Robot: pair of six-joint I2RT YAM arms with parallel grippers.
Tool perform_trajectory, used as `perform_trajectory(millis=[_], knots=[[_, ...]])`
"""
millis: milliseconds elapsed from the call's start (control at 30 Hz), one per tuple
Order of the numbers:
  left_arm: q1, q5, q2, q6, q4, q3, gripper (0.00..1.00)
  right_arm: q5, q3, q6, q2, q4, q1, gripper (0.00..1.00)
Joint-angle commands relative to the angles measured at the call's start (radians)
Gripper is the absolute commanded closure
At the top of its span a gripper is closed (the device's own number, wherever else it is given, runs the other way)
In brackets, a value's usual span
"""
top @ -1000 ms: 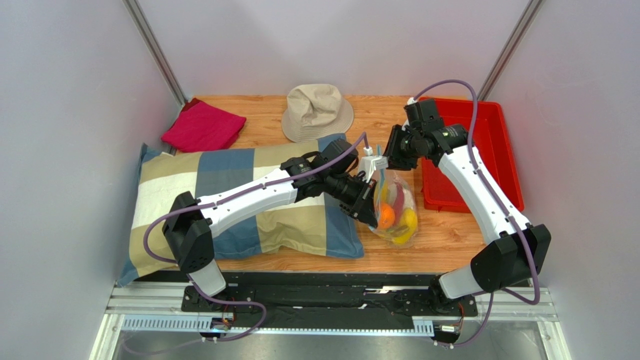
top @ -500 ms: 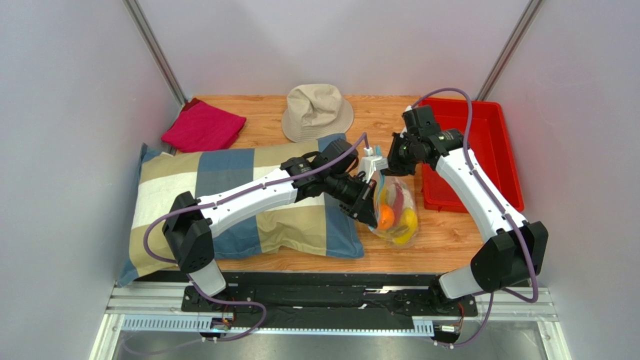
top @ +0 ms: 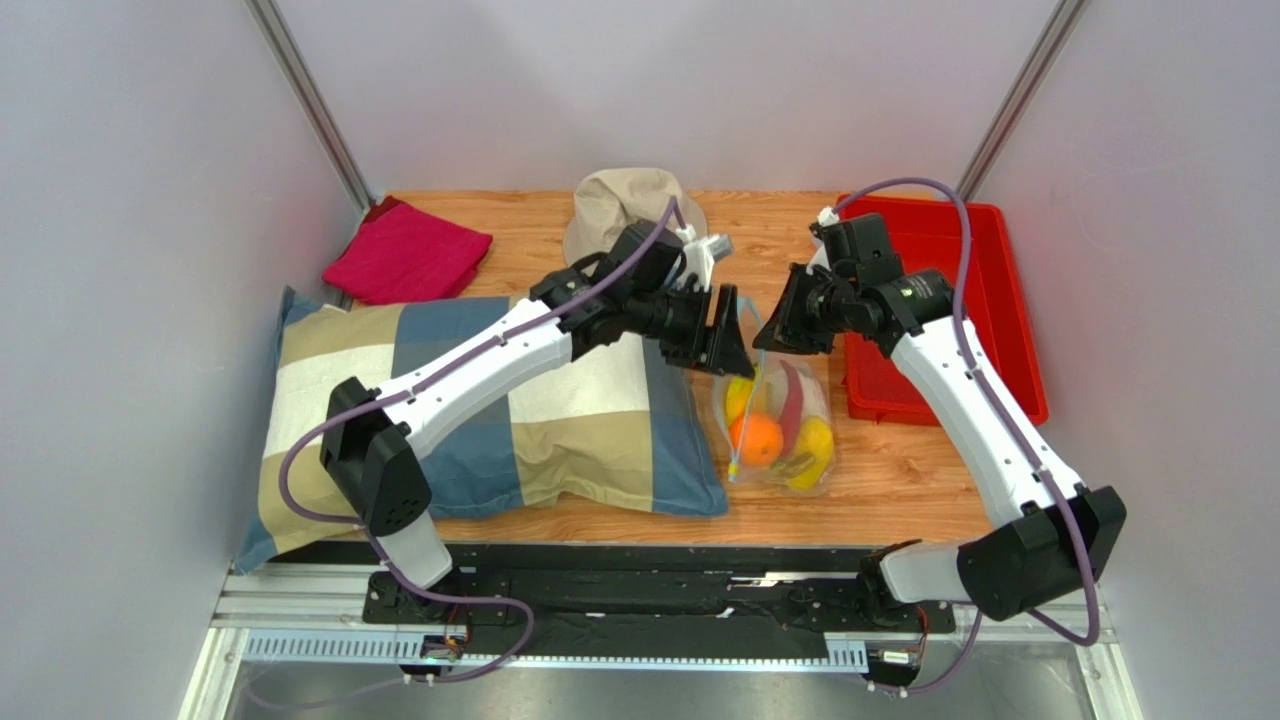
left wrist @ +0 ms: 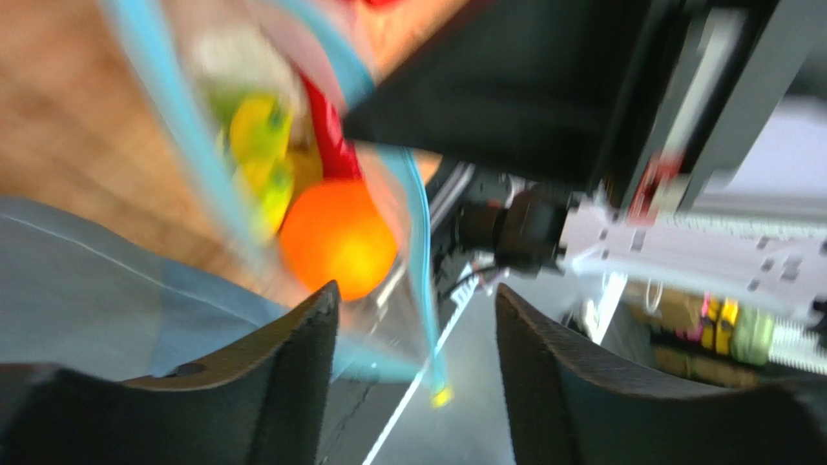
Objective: Open the zip-top bag and remove the fake food
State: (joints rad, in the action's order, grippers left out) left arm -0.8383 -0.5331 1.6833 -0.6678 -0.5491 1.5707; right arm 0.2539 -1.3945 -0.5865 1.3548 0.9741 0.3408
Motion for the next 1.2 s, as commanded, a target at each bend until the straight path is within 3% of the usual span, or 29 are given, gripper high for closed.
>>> perform_trajectory(millis=[0, 133, 167, 200, 333, 367, 533, 733, 933, 1000, 1067, 1100, 1133, 1167], knots=[[-0.002, 0.100, 0.053, -0.045, -0.078, 0.132, 0.41, 0.027, -0.003, -0.024, -0.065, -0.002, 0.010, 1.00], [-0.002, 0.125, 0.107, -0.058, -0.086, 0.193, 0.48, 0.038, 0.014, -0.029, -0.083, -0.005, 0.010, 1.00], [-0.002, 0.133, 0.111, -0.052, -0.110, 0.204, 0.51, 0.039, 0.015, -0.029, -0.086, -0.003, 0.010, 1.00], [-0.002, 0.149, 0.111, -0.046, -0.135, 0.216, 0.62, 0.038, 0.015, -0.029, -0.089, -0.002, 0.010, 1.00], [-0.002, 0.247, 0.049, 0.003, -0.163, 0.183, 0.66, 0.022, 0.015, -0.010, -0.097, 0.011, 0.010, 1.00], [-0.002, 0.269, 0.036, 0.032, -0.187, 0.177, 0.65, 0.022, 0.015, -0.010, -0.097, 0.015, 0.010, 1.00], [-0.002, 0.436, -0.016, 0.154, -0.291, 0.138, 0.38, 0.030, 0.015, 0.002, -0.103, 0.017, 0.010, 1.00], [0.018, 0.397, 0.044, 0.229, -0.330, 0.106, 0.28, 0.036, 0.011, 0.013, -0.112, 0.026, 0.009, 1.00], [0.018, 0.386, 0.124, 0.293, -0.331, 0.120, 0.26, 0.061, 0.022, 0.010, -0.120, 0.029, 0.007, 1.00], [0.018, 0.352, 0.142, 0.303, -0.315, 0.120, 0.32, 0.061, 0.025, 0.017, -0.123, 0.031, 0.003, 1.00], [0.018, 0.311, 0.156, 0.310, -0.308, 0.124, 0.44, 0.056, 0.025, 0.022, -0.123, 0.038, -0.002, 1.00], [0.019, 0.297, 0.167, 0.310, -0.308, 0.135, 0.66, 0.054, 0.025, 0.024, -0.123, 0.041, -0.003, 1.00], [0.021, 0.280, 0.168, 0.301, -0.308, 0.138, 0.79, 0.053, 0.023, 0.030, -0.120, 0.041, -0.005, 0.98], [0.021, 0.274, 0.168, 0.295, -0.308, 0.143, 0.99, 0.050, 0.020, 0.036, -0.121, 0.044, -0.005, 0.96]])
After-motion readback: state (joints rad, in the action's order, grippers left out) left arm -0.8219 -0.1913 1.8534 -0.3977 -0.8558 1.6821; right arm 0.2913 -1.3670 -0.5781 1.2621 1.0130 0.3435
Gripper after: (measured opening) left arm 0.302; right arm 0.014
